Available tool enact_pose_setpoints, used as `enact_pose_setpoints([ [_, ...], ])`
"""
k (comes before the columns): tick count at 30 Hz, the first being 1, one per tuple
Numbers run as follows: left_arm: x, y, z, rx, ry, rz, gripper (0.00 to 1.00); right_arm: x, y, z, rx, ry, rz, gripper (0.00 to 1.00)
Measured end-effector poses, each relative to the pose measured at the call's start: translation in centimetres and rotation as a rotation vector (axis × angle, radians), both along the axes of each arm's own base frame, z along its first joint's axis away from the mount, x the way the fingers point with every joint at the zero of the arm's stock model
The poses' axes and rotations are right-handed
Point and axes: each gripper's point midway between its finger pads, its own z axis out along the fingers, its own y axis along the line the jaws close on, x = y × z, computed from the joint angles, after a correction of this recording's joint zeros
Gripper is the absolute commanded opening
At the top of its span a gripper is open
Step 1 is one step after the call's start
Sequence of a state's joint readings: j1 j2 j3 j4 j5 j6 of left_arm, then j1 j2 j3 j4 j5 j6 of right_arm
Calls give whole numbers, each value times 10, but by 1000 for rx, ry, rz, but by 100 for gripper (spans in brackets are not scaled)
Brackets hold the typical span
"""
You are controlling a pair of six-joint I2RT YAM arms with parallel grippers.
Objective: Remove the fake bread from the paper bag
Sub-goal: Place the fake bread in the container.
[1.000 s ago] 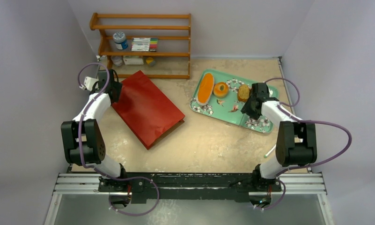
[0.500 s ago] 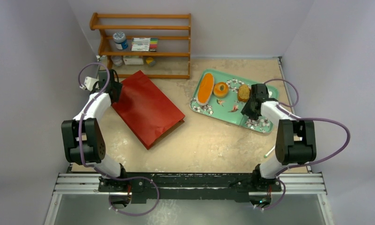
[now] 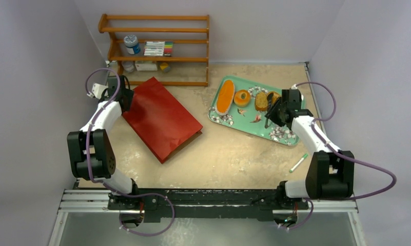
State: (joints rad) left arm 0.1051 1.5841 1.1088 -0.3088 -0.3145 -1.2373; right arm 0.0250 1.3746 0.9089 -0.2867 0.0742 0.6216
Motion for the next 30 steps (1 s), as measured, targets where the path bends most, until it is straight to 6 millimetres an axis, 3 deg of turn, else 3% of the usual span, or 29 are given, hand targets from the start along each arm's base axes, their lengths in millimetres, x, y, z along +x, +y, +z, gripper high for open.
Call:
enact_pose_setpoints([
  [9, -1, 1, 0, 2, 2, 3, 47, -15, 9, -10, 57, 24, 7, 43],
  [16, -1, 1, -1, 2, 4, 3, 47, -21, 13, 4, 87, -19, 0, 44],
  [30, -1, 1, 0, 2, 3, 3, 47, -29, 14, 1, 101, -16, -13, 39],
])
